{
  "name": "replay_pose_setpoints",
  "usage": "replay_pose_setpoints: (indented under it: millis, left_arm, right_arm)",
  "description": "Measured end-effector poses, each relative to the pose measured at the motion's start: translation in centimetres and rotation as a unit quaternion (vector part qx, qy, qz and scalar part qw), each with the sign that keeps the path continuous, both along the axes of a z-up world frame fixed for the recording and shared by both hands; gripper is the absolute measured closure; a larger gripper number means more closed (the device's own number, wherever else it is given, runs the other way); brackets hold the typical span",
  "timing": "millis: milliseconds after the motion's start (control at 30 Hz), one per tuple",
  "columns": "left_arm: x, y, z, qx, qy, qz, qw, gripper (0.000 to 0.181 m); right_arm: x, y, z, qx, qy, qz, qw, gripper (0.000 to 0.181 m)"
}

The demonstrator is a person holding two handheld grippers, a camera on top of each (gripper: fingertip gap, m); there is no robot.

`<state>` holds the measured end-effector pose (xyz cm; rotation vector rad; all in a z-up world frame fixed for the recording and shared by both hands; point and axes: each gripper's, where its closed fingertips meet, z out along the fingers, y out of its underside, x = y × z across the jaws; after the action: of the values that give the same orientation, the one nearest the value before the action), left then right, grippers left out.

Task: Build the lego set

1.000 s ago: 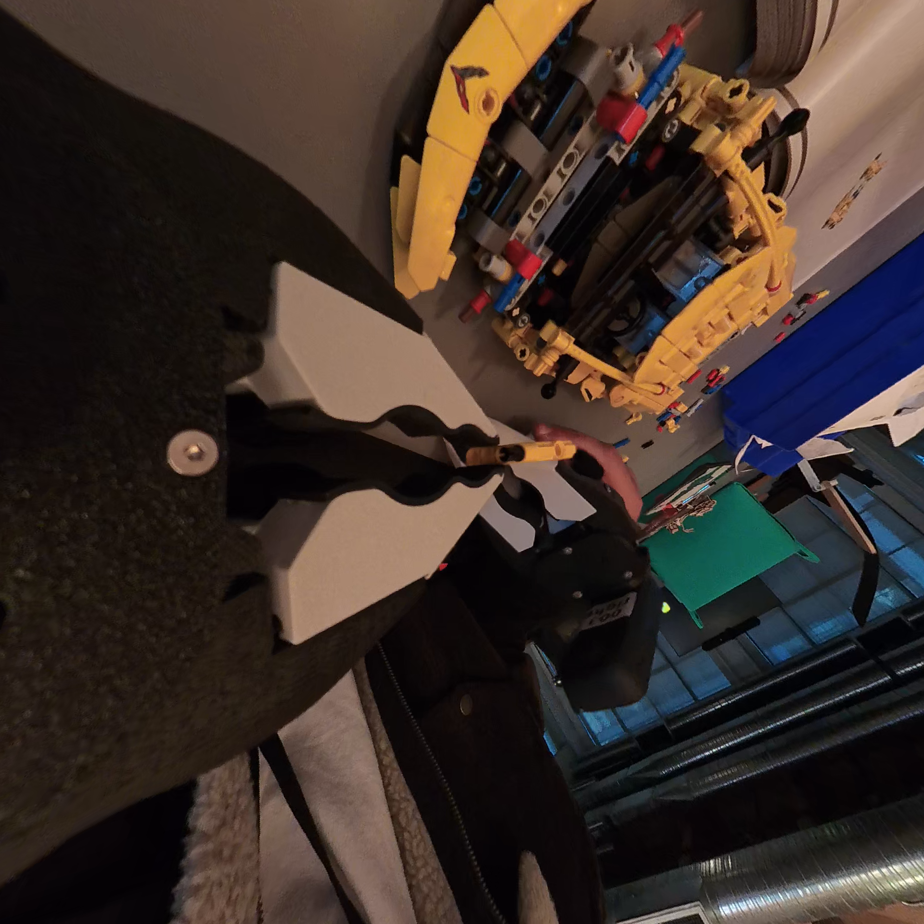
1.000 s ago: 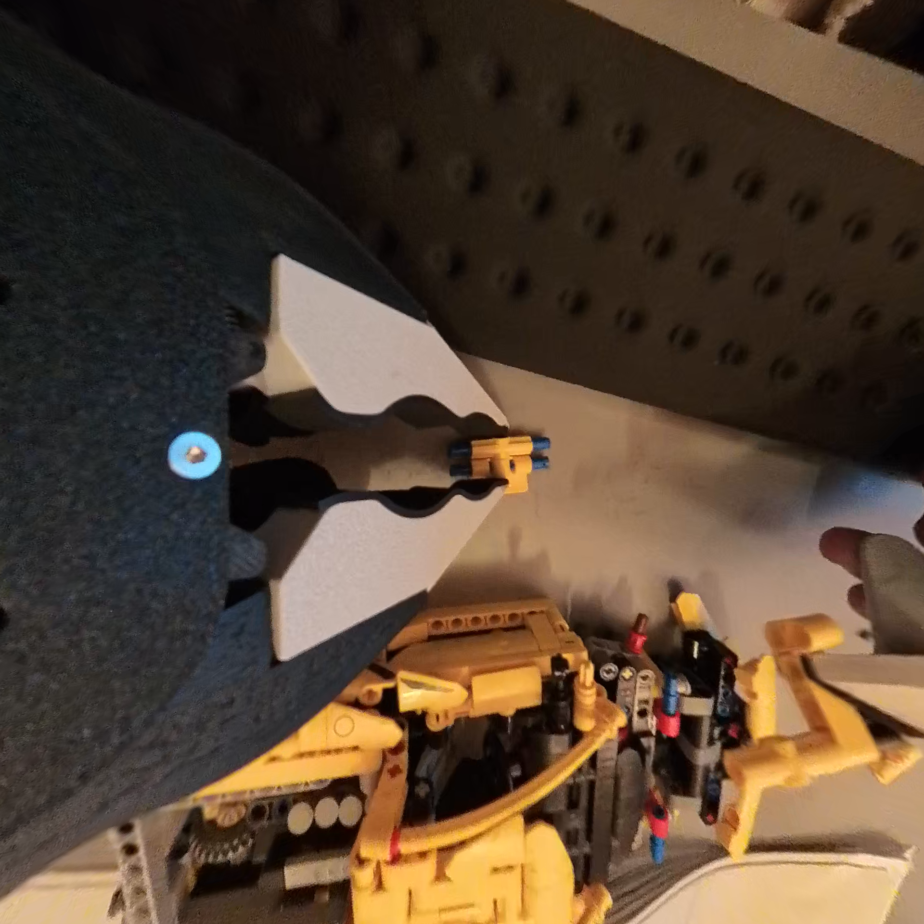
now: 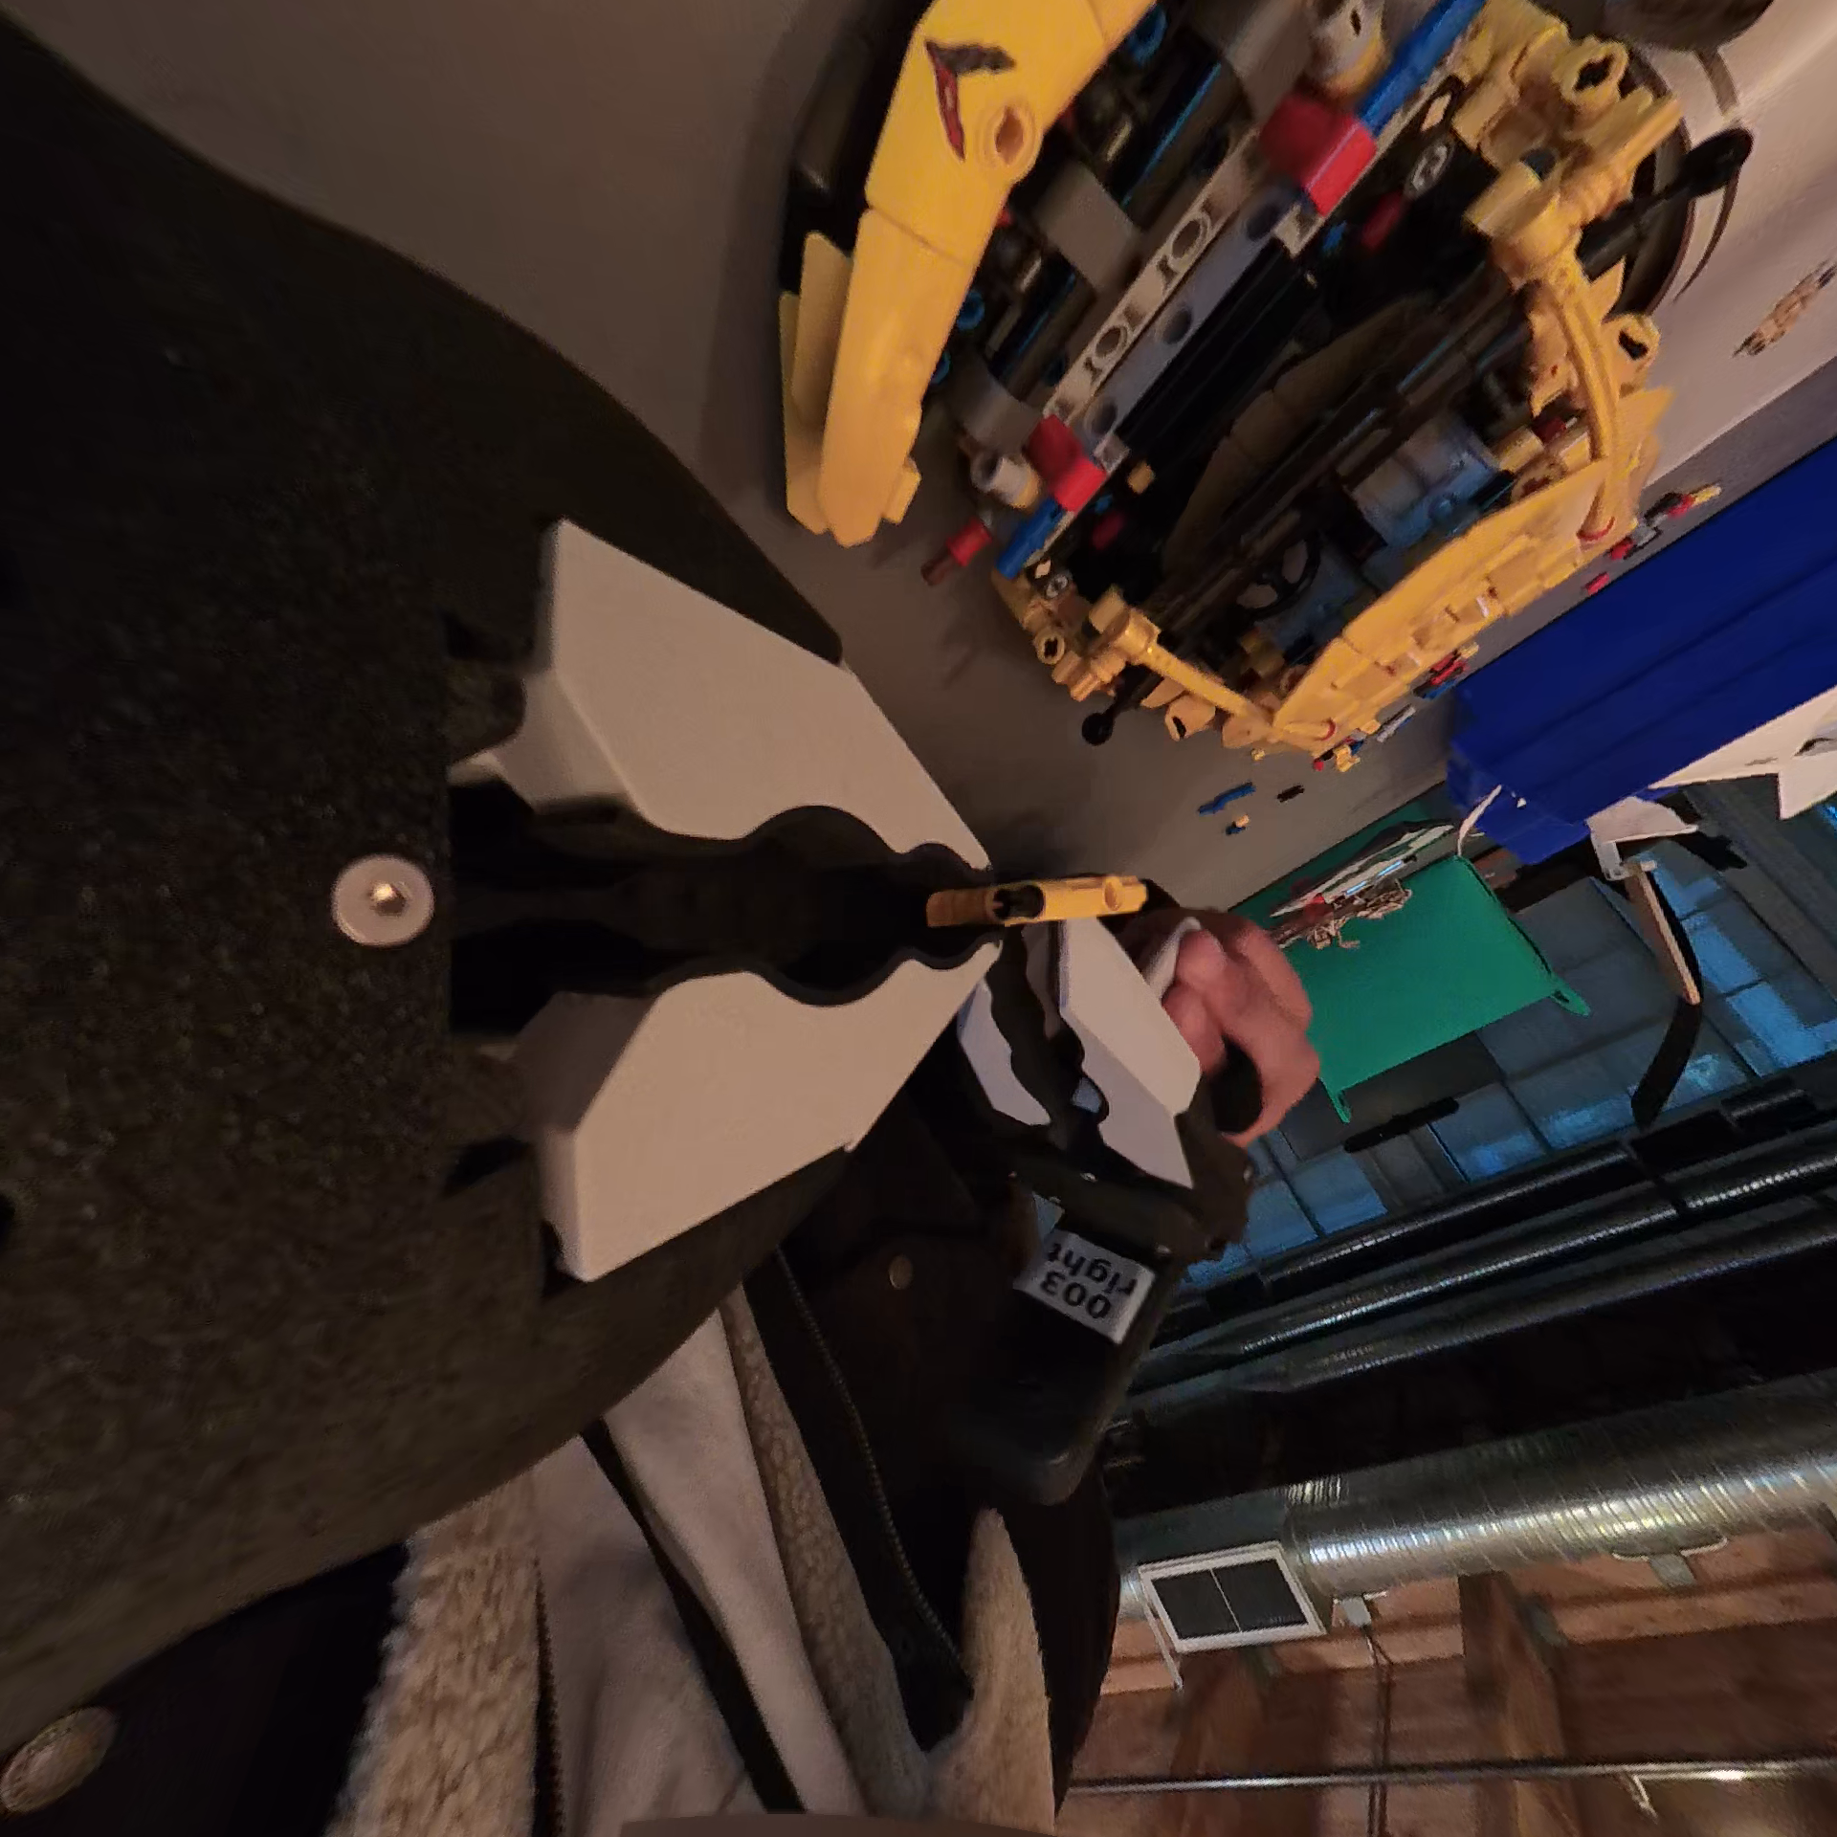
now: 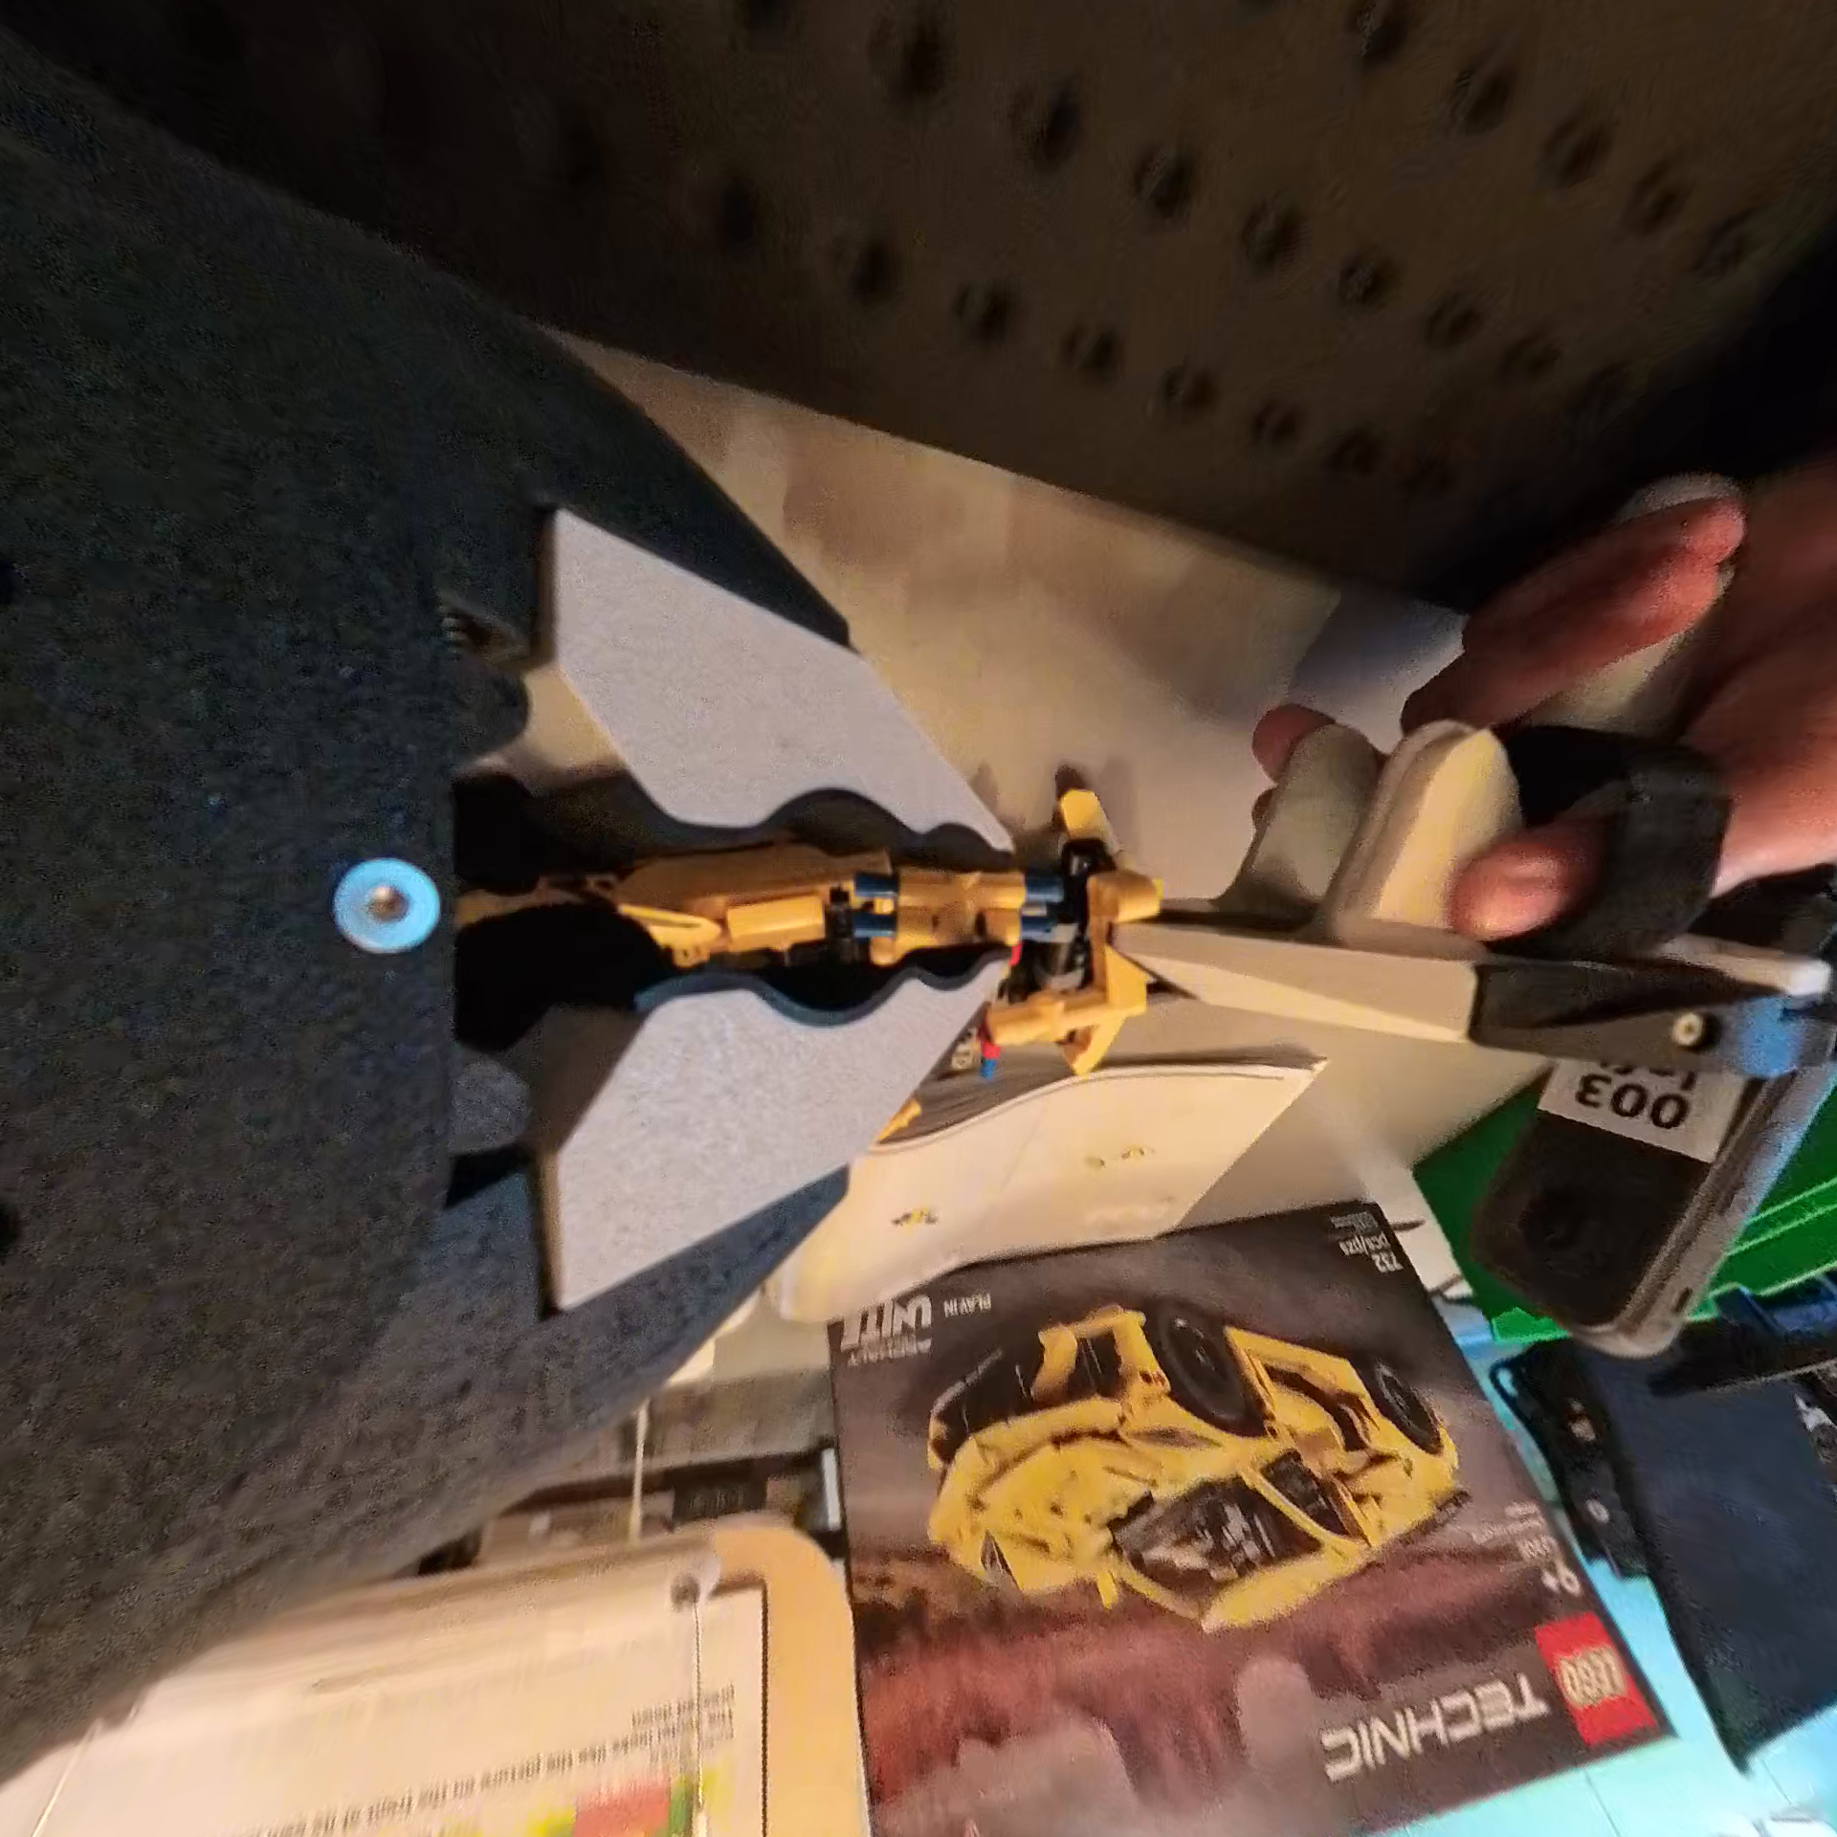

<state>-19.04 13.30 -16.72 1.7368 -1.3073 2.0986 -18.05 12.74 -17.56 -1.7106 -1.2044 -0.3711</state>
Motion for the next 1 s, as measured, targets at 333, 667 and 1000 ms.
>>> replay_pose_setpoints:
  millis: [333,667,1000]
  left_arm:
    - [0.0,-0.5,0.0,-0.002,-0.001,-0.015,1.000,0.174]
    - [0.6,-0.3,-1.7,0.032,0.044,-0.002,0.999,0.174]
    - [0.7,0.3,-1.4,0.036,0.032,0.017,0.999,0.175]
  right_arm:
    - [-0.6,0.1,0.1,0.003,-0.009,0.003,1.000,0.168]
    - [-0.3,0.1,-1.3,-0.020,-0.072,-0.022,0.997,0.169]
    - [-0.8,-2.8,-5.8,-0.187,0.060,0.013,0.981,0.167]
